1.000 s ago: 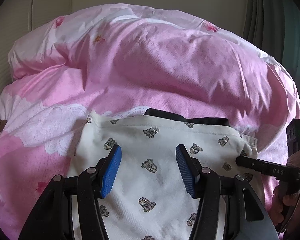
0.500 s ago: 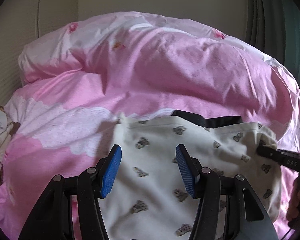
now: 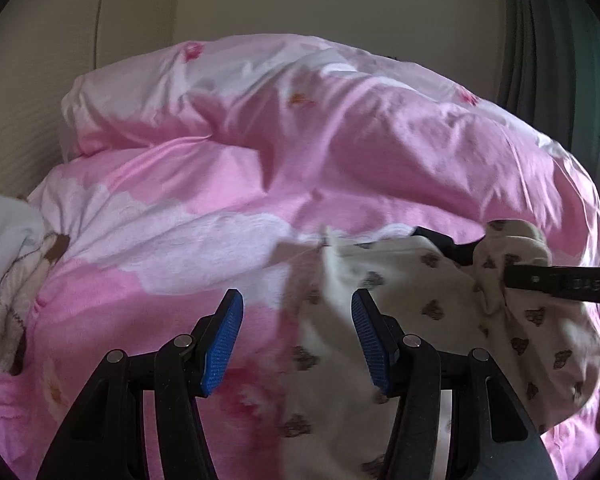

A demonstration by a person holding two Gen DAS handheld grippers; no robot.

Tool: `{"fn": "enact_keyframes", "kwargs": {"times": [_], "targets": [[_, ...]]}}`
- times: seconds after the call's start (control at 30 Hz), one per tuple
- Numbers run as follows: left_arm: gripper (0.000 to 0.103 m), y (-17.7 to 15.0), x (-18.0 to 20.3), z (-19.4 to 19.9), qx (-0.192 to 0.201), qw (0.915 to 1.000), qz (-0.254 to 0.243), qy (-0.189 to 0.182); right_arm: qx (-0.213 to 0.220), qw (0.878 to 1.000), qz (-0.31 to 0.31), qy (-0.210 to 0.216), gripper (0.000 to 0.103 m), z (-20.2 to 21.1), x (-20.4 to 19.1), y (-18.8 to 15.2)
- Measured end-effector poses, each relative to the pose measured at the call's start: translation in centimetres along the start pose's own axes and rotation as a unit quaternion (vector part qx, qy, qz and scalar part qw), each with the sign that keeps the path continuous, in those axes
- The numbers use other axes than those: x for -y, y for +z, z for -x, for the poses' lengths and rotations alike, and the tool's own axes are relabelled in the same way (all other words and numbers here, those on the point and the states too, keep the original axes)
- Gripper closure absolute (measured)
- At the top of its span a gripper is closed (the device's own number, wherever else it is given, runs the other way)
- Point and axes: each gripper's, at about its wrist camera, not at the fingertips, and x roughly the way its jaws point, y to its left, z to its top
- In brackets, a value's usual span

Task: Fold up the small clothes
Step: 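Grasp the shirt's side edge with the right gripper and fold it inward, then open the right gripper and move the left gripper to the other side edge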

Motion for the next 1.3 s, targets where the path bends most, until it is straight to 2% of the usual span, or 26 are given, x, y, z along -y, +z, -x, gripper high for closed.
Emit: {"fn": "enact_keyframes", "kwargs": {"times": [0.1, 0.2, 0.3, 0.4, 0.5, 0.6, 0.67, 0.73, 0.87, 0.93, 1.13, 1.3], "targets": [[0.047, -0.1, -2.4, 0.3, 0.000, 0.9999, 0.010, 0.004, -0.013, 1.000, 0.007, -0.005, 0.093, -2.2, -4.2, 1.0], [0.047, -0.2, -5.3, 0.6, 0.002, 0.9993, 0.033, 0.014, -0.015, 0.999, 0.023, -0.038, 0.093, -4.8, -8.1, 0.6], [0.047, -0.3, -7.6, 0.9, 0.005, 0.9983, 0.055, 0.018, -0.026, 0.997, 0.026, -0.063, 0.093, -6.9, -10.1, -0.2], [0.047, -0.3, -8.2, 1.0, 0.008, 0.9986, 0.050, 0.011, -0.028, 0.996, 0.023, -0.077, 0.092, -8.0, -10.6, -1.1], [0.047, -0.4, -7.9, 1.0, 0.009, 0.9992, 0.038, 0.003, -0.021, 0.996, 0.034, -0.080, 0.088, -7.9, -10.7, -1.5], [0.047, -0.4, -7.4, 0.8, 0.007, 0.9992, 0.037, -0.010, -0.003, 0.997, 0.041, -0.068, 0.073, -6.5, -10.6, -1.7], [0.047, -0.4, -7.2, 0.7, 0.005, 0.9992, 0.037, -0.014, 0.013, 0.997, 0.036, -0.061, 0.060, -5.1, -10.4, -1.8], [0.047, -0.3, -6.9, 0.8, 0.005, 0.9988, 0.040, -0.027, 0.029, 0.998, 0.033, -0.049, 0.053, -3.1, -10.1, -2.0], [0.047, 0.1, -5.7, 1.3, 0.010, 0.9975, 0.040, -0.057, 0.073, 0.996, 0.032, -0.035, 0.052, 1.5, -8.9, -3.8], [0.048, 0.0, -4.5, 1.2, 0.006, 0.9955, 0.036, -0.087, 0.097, 0.994, 0.024, -0.040, 0.052, 3.7, -7.4, -5.5], [0.048, -0.5, -1.1, -1.4, -0.041, 0.9846, 0.030, -0.167, 0.111, 0.992, -0.014, -0.055, 0.052, 6.6, -3.4, -10.9], [0.049, 0.6, 0.5, -1.8, -0.046, 0.9862, 0.011, -0.158, 0.097, 0.994, -0.019, -0.043, 0.052, 6.1, -2.6, -14.0]]}}
